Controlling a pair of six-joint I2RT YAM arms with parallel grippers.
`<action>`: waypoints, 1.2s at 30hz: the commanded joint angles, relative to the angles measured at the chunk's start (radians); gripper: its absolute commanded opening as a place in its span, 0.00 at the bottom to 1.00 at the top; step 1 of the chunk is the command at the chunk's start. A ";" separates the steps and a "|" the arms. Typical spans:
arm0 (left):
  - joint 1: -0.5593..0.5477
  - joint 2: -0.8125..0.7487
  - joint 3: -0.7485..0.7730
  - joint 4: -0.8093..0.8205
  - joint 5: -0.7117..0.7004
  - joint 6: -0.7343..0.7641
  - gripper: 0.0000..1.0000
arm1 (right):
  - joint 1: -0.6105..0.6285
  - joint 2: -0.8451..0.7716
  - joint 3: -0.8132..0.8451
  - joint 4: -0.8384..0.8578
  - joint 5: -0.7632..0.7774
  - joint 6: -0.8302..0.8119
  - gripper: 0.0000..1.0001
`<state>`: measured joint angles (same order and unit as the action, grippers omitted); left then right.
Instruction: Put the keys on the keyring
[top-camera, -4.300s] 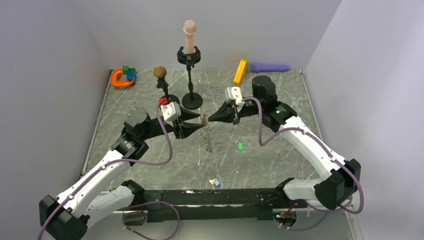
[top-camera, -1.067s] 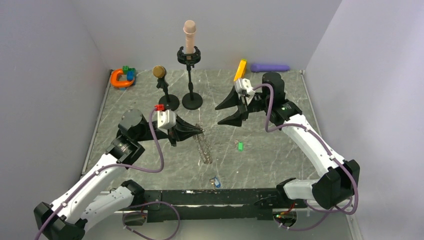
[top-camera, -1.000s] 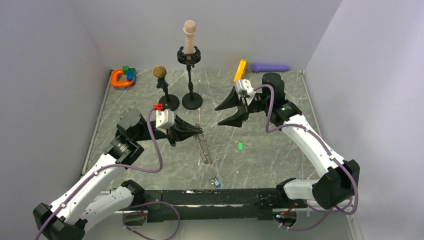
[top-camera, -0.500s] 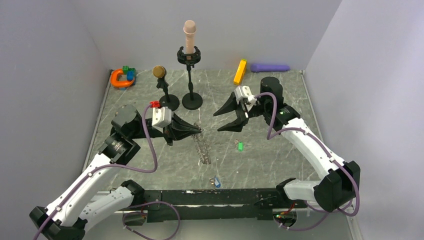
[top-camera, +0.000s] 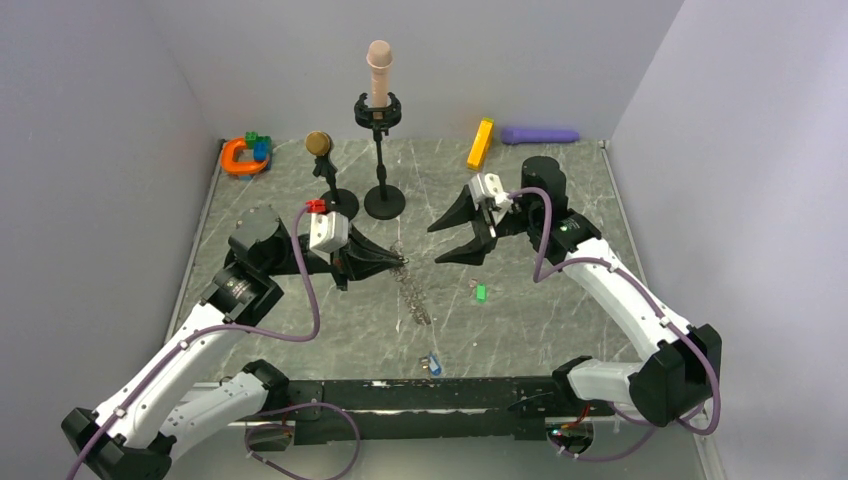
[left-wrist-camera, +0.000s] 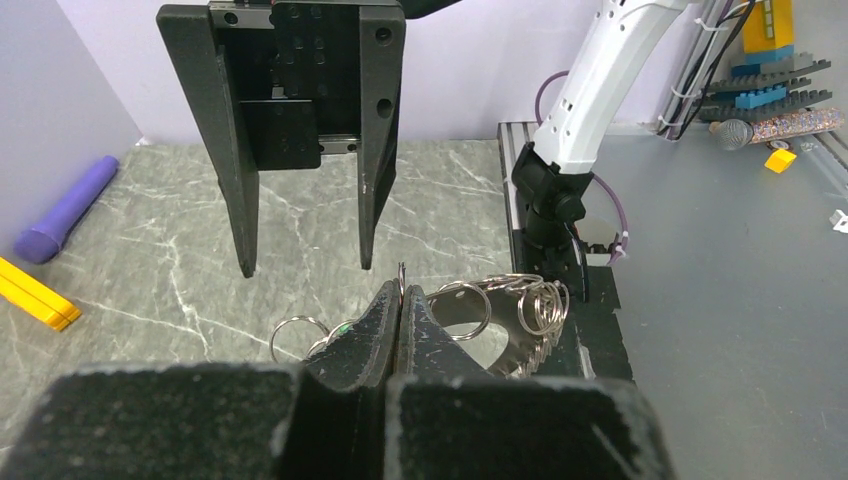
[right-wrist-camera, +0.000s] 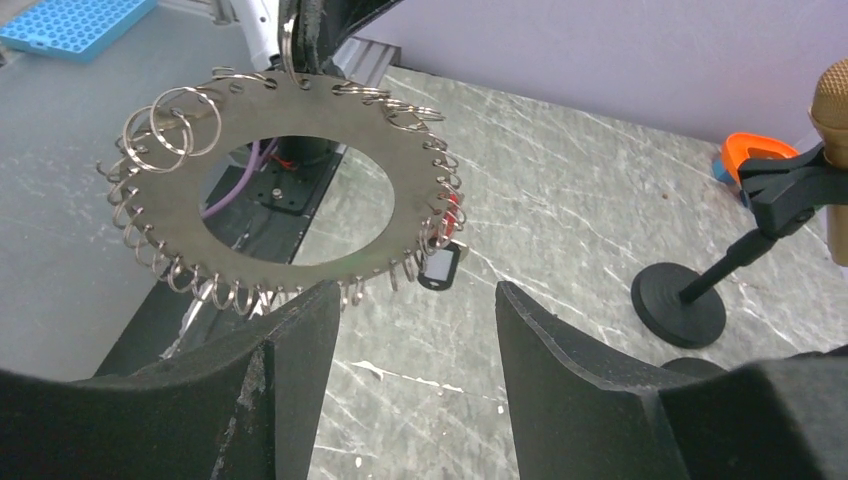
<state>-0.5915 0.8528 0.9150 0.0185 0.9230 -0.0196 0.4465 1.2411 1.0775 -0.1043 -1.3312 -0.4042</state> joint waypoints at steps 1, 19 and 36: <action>0.005 -0.013 0.025 0.060 0.024 0.003 0.00 | 0.001 -0.024 -0.009 0.035 0.034 -0.003 0.63; 0.007 -0.096 -0.165 0.027 -0.228 0.149 0.00 | -0.130 -0.031 -0.055 -0.555 0.562 -0.114 0.78; 0.009 -0.162 -0.224 0.003 -0.248 0.145 0.00 | -0.201 0.358 -0.058 -0.555 0.777 0.190 0.61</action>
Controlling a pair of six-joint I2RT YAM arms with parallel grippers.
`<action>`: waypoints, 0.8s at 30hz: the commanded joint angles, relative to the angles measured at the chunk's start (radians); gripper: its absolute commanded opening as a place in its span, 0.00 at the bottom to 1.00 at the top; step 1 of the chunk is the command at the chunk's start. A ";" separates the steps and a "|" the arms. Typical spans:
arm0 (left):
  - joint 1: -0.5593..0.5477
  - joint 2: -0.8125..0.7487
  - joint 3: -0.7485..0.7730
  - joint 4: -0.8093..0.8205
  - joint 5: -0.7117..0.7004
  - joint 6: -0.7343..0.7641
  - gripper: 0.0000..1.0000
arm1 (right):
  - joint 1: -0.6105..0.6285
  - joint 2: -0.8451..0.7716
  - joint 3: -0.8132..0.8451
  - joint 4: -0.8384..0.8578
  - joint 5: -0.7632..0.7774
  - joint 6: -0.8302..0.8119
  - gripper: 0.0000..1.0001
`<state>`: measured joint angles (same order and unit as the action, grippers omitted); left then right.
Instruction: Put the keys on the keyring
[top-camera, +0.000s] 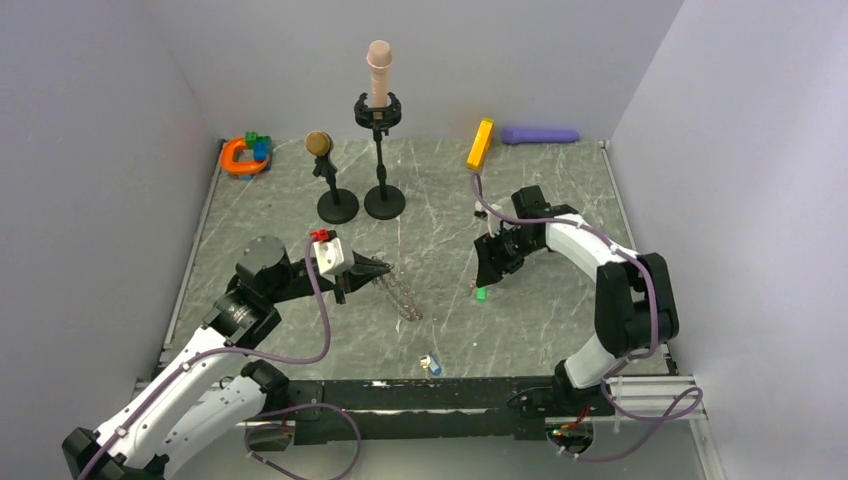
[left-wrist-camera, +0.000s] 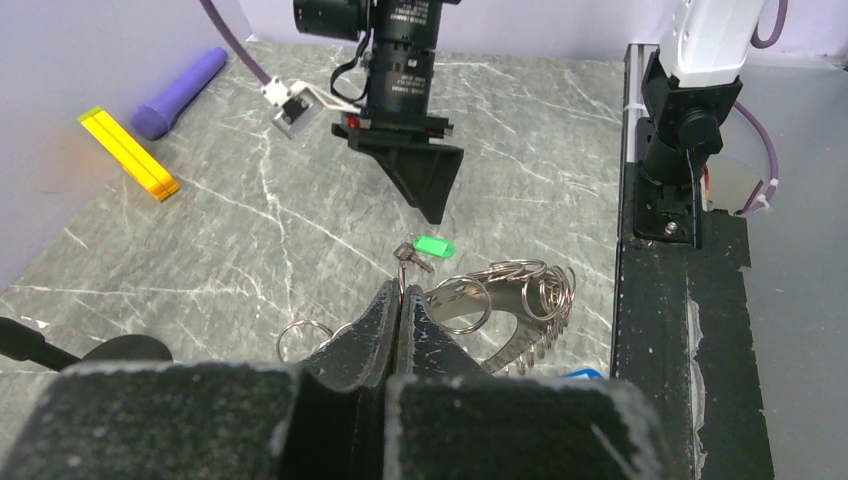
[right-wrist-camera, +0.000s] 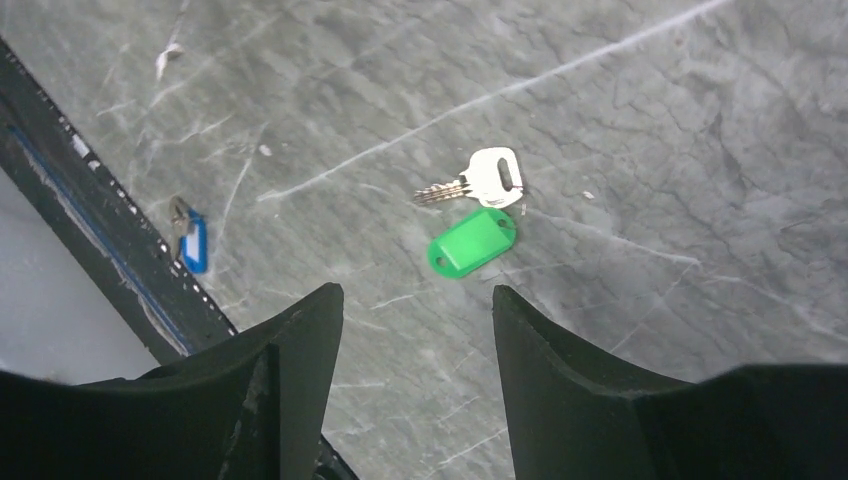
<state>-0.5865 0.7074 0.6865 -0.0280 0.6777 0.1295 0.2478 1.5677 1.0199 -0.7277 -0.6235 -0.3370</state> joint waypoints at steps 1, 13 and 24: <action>0.002 -0.018 0.007 0.045 -0.004 -0.004 0.00 | -0.003 0.037 -0.008 0.105 0.082 0.142 0.60; 0.003 -0.001 0.025 0.030 0.002 0.002 0.00 | -0.006 0.097 -0.098 0.285 0.141 0.239 0.55; 0.003 -0.006 0.017 0.046 -0.015 -0.017 0.00 | -0.005 0.162 -0.062 0.298 0.100 0.248 0.37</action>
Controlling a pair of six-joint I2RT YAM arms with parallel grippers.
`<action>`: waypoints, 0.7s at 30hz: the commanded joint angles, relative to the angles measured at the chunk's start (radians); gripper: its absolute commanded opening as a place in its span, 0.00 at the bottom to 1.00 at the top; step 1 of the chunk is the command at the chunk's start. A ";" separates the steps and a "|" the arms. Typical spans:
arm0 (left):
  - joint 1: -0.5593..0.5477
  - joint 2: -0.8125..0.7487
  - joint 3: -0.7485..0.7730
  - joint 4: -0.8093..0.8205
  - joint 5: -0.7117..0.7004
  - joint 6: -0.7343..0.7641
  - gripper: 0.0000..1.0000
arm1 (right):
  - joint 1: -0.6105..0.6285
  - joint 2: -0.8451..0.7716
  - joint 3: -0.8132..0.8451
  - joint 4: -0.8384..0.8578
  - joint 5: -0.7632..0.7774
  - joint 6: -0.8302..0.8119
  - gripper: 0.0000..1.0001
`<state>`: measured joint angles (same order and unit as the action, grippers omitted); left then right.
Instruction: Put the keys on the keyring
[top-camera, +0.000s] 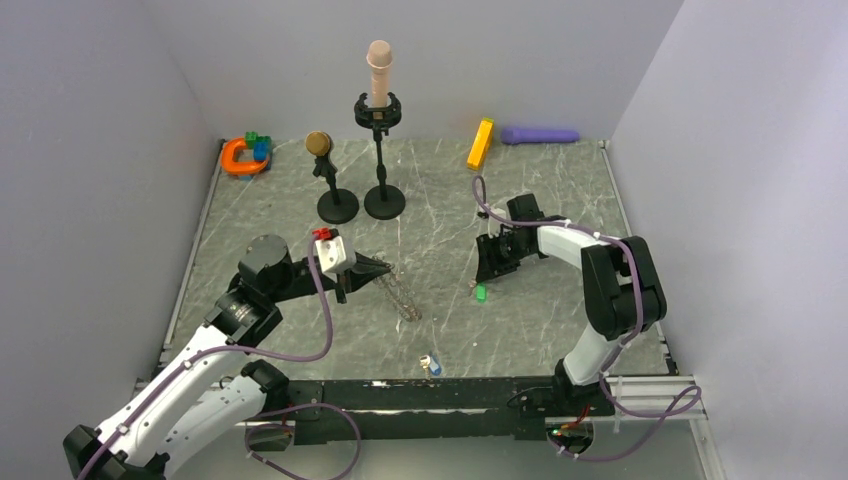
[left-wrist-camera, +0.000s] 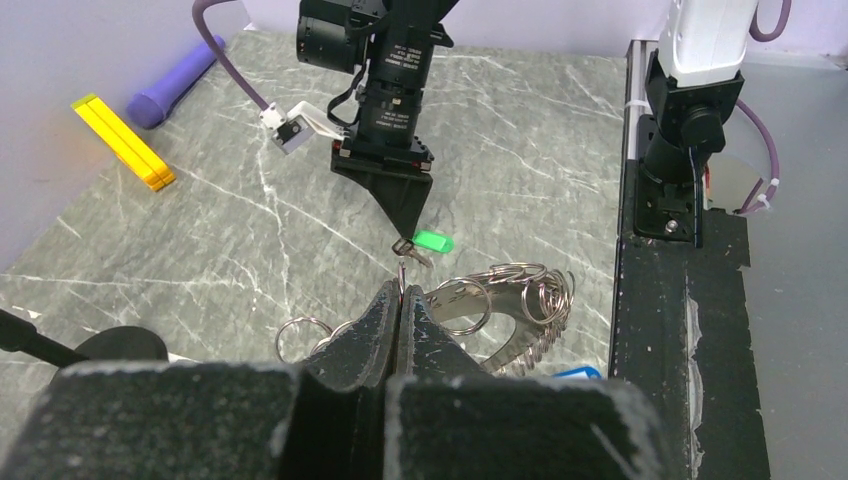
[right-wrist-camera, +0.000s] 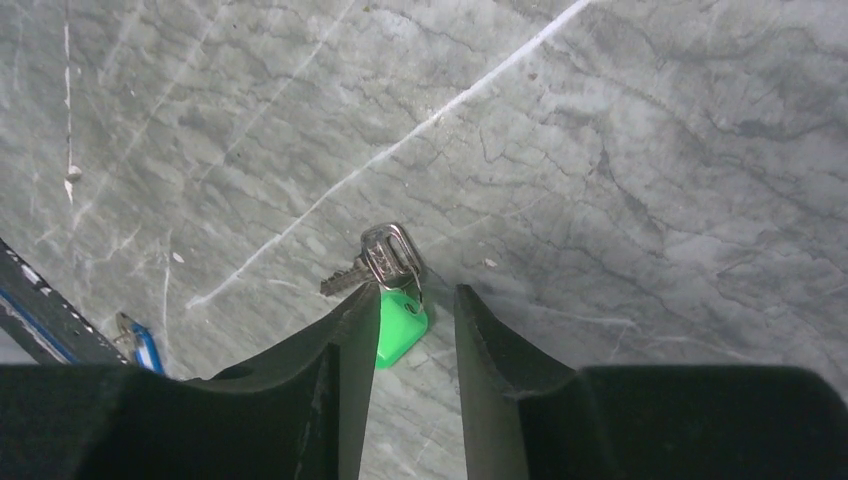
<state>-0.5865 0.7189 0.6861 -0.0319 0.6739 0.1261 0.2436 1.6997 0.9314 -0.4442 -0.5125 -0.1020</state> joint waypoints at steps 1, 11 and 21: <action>0.004 -0.020 0.015 0.051 -0.015 -0.017 0.00 | -0.001 0.032 0.027 0.010 -0.014 0.012 0.36; 0.003 -0.022 -0.003 0.086 -0.028 -0.043 0.00 | -0.001 0.046 0.022 -0.016 -0.020 -0.003 0.30; 0.003 -0.020 -0.018 0.122 -0.038 -0.080 0.00 | -0.001 0.054 0.032 -0.018 -0.046 -0.011 0.04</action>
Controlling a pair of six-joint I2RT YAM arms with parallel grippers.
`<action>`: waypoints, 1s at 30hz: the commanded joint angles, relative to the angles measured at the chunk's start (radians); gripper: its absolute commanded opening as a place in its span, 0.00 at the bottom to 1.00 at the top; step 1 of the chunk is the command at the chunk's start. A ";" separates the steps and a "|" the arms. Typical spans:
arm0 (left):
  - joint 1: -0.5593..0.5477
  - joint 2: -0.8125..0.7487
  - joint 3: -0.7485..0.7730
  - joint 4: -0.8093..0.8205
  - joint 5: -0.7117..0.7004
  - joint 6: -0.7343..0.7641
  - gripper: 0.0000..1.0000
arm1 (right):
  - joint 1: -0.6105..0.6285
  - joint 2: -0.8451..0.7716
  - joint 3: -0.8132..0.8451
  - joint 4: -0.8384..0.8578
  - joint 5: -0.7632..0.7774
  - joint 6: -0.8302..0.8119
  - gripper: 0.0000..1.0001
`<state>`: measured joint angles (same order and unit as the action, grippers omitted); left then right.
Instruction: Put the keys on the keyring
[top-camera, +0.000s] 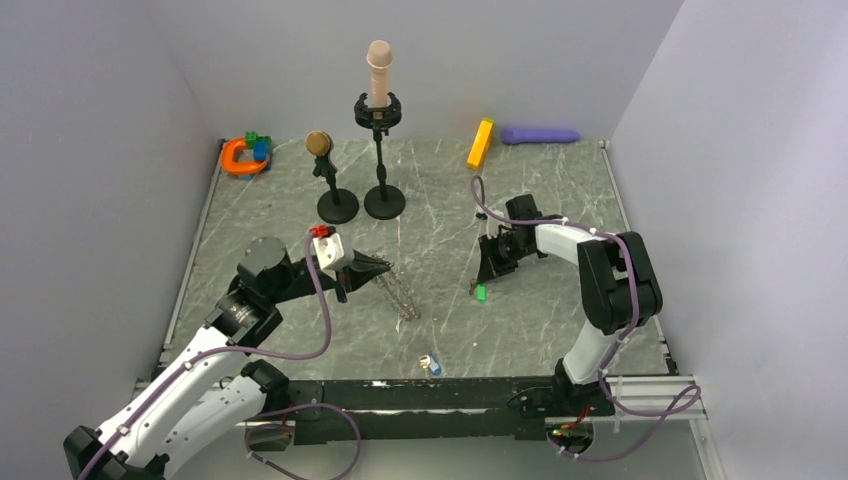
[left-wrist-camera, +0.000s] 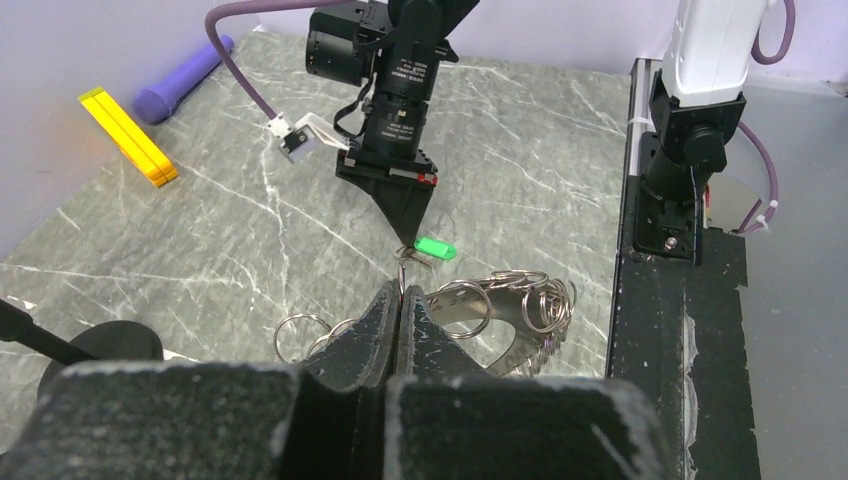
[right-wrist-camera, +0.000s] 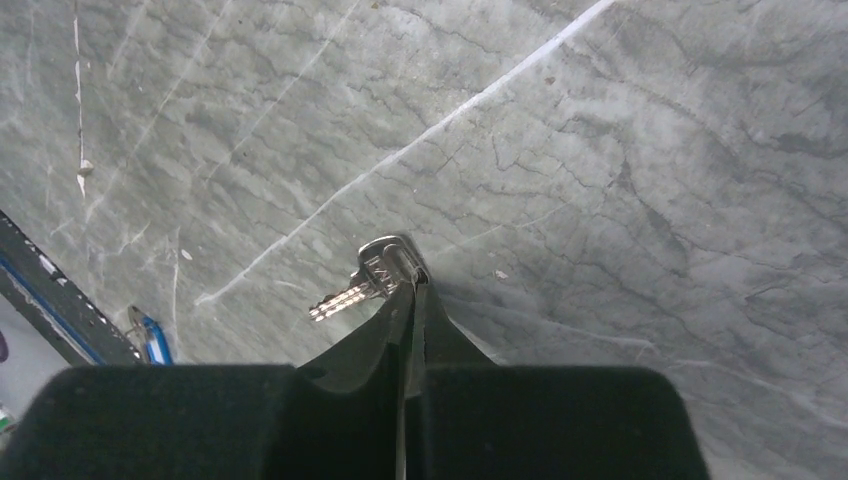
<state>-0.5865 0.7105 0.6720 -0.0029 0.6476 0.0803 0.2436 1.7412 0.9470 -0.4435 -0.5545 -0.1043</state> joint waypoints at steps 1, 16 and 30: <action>0.003 -0.012 -0.006 0.096 -0.014 -0.040 0.00 | -0.001 0.007 0.016 -0.017 -0.008 -0.012 0.00; 0.003 0.072 0.072 0.156 -0.089 -0.255 0.00 | -0.017 -0.468 0.117 -0.110 -0.338 -0.436 0.00; 0.004 0.124 0.135 0.160 -0.122 -0.308 0.00 | -0.013 -0.631 0.210 -0.426 -0.439 -1.253 0.00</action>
<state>-0.5858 0.8413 0.7574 0.1150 0.5293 -0.2264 0.2302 1.0523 1.0832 -0.5831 -0.9813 -0.9264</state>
